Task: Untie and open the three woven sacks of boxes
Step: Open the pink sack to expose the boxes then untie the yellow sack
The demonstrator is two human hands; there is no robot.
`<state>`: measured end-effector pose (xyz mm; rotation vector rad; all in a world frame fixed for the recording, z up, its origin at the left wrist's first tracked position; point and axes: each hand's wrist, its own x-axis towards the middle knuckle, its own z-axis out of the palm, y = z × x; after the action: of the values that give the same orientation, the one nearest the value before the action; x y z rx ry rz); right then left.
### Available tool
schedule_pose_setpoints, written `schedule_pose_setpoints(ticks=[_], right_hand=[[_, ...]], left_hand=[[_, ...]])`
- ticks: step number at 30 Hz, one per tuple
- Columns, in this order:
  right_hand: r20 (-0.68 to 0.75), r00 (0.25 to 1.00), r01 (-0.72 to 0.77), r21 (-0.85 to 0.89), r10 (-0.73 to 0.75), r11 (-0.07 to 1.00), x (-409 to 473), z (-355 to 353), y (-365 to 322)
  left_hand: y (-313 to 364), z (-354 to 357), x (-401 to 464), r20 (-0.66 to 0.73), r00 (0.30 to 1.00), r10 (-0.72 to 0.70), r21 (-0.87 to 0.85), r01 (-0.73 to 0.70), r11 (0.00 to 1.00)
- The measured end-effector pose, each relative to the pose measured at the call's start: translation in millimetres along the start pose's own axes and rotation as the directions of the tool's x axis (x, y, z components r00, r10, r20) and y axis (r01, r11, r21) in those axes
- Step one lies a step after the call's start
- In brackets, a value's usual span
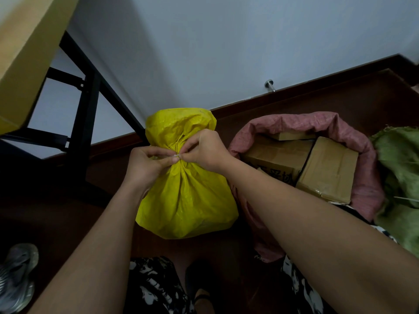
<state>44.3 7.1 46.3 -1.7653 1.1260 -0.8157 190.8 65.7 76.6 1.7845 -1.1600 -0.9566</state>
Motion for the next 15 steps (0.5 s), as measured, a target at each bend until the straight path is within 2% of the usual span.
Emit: schedule_pose_setpoints(ticks=[5, 12, 15], right_hand=[[-0.018, 1.000, -0.002, 0.025, 0.003, 1.000, -0.4, -0.9, 1.3], [-0.003, 0.996, -0.090, 0.140, 0.091, 0.986, 1.0, -1.3, 8.8], [0.004, 0.998, -0.068, 0.088, 0.068, 0.994, 1.4, -2.4, 4.8]], left_hand=[[0.2, 0.2, 0.5, -0.022, 1.000, 0.010, 0.011, -0.010, 1.000], [0.1, -2.8, -0.7, -0.032, 0.999, -0.023, -0.027, 0.023, 0.999], [0.9, -2.6, -0.4, -0.031, 0.999, -0.023, -0.026, 0.023, 0.999]])
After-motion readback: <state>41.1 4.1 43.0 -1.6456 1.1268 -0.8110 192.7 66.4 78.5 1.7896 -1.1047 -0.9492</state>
